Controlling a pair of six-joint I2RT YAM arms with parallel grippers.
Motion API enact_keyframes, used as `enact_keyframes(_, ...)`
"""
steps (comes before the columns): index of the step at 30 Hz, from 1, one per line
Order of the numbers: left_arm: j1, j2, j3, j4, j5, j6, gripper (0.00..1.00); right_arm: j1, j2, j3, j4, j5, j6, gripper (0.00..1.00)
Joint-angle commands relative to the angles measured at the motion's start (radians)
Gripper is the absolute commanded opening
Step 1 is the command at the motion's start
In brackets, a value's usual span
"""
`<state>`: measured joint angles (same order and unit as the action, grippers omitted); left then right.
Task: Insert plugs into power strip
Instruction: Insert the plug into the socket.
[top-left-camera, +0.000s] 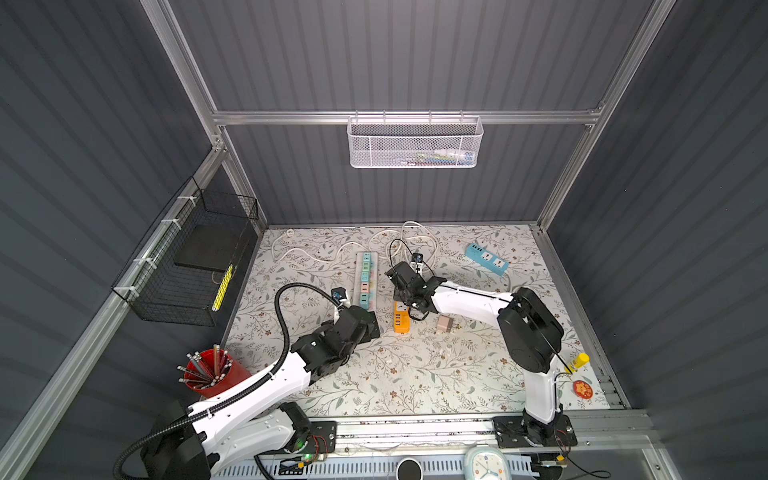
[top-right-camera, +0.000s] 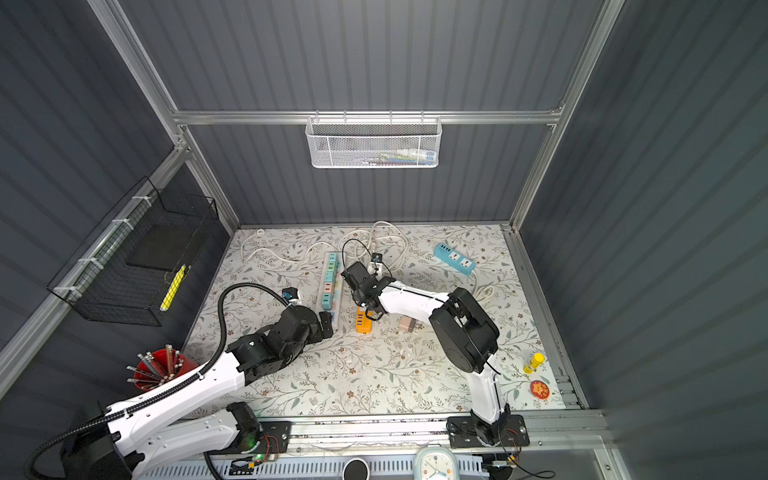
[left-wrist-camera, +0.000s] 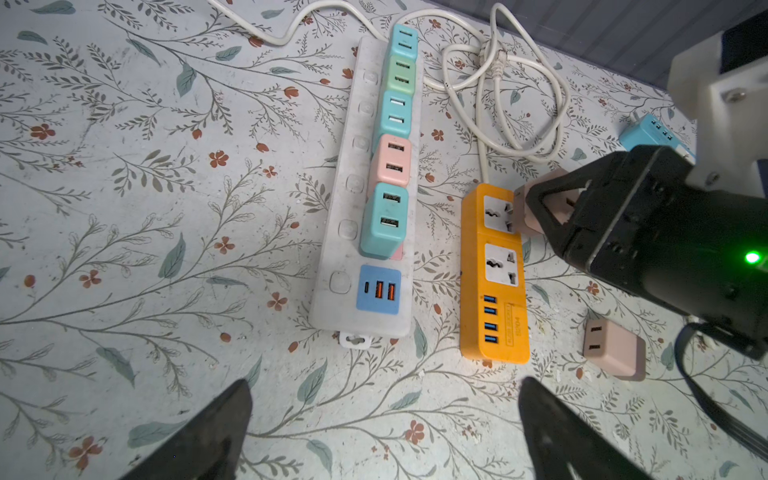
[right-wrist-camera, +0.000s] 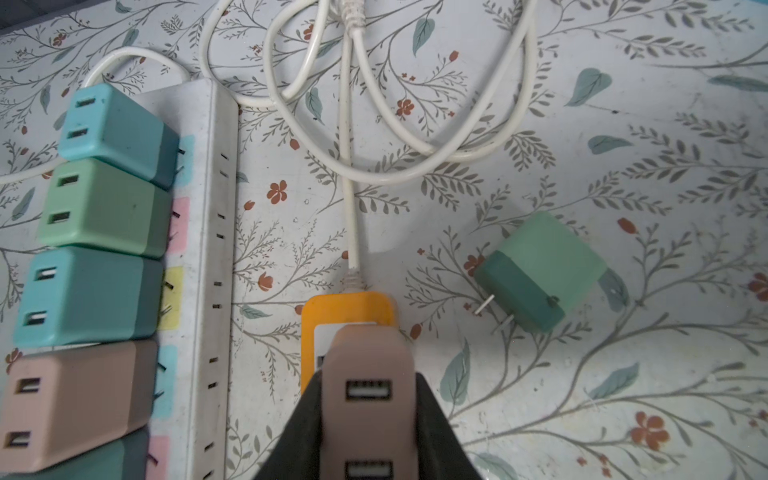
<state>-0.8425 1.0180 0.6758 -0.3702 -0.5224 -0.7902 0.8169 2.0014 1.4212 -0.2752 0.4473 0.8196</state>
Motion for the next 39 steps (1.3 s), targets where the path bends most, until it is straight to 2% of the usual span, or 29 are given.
enact_keyframes(1,0.005,-0.02,-0.013,0.004,0.005,0.008,1.0,-0.001,0.043,-0.018,-0.027,0.001,0.016,0.16)
enact_keyframes(6,0.006,-0.017,-0.011,0.001,-0.002,0.016,1.0,0.001,0.074,0.018,-0.049,-0.001,0.004,0.16)
enact_keyframes(15,0.005,-0.003,-0.002,0.02,-0.01,0.046,1.0,0.02,0.132,0.051,-0.151,0.068,-0.007,0.17)
enact_keyframes(20,0.005,-0.007,0.007,-0.005,-0.015,0.036,1.0,0.034,0.166,0.057,-0.183,0.112,0.002,0.21)
enact_keyframes(25,0.006,-0.032,0.018,-0.023,-0.024,0.043,1.0,0.047,0.193,0.036,-0.152,0.076,0.03,0.21)
enact_keyframes(33,0.006,-0.016,0.041,-0.048,-0.045,0.027,1.0,0.051,0.235,0.04,-0.155,0.042,-0.013,0.24)
enact_keyframes(39,0.005,-0.021,0.054,-0.065,-0.071,0.042,1.0,0.038,0.157,-0.014,-0.104,0.043,-0.067,0.3)
